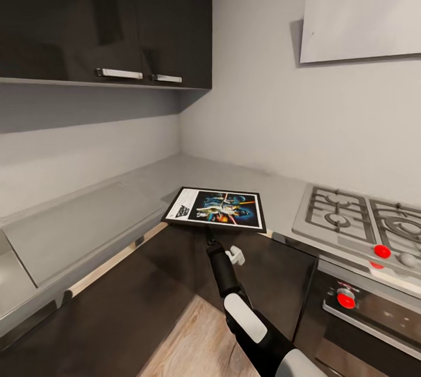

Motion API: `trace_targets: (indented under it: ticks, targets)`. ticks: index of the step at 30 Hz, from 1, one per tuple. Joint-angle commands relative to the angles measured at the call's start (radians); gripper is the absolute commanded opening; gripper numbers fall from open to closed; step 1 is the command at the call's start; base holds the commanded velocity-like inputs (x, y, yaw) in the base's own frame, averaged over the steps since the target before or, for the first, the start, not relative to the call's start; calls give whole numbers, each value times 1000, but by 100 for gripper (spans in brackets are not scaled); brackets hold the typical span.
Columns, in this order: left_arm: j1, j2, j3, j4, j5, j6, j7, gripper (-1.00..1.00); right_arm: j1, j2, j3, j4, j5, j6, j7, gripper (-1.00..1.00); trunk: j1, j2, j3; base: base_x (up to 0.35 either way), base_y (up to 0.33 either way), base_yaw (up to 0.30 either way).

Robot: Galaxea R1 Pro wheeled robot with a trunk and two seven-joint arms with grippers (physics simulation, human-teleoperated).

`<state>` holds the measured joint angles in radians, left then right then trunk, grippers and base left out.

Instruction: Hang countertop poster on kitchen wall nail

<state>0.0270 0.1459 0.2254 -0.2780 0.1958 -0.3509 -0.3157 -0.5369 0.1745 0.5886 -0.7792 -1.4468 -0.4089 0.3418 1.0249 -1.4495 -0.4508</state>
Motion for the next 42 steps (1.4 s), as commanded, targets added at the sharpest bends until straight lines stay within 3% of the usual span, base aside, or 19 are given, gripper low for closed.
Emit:
trace_targets:
  ticks: [1, 12, 42]
  targets:
    - [1, 0, 3, -1, 10, 3, -9, 100, -1, 0, 4, 7, -10, -5, 6, 100, 0, -1, -1, 17, 0, 0]
    - [1, 0, 3, -1, 10, 3, -9, 100, -1, 0, 0, 31, -95, -3, 8, 100, 0, -1, -1, 4, 0, 0]
    - [1, 0, 3, 0, 10, 4, -9, 100, -1, 0, 2, 32, -104, -1, 8, 100, 0, -1, -1, 1, 0, 0]
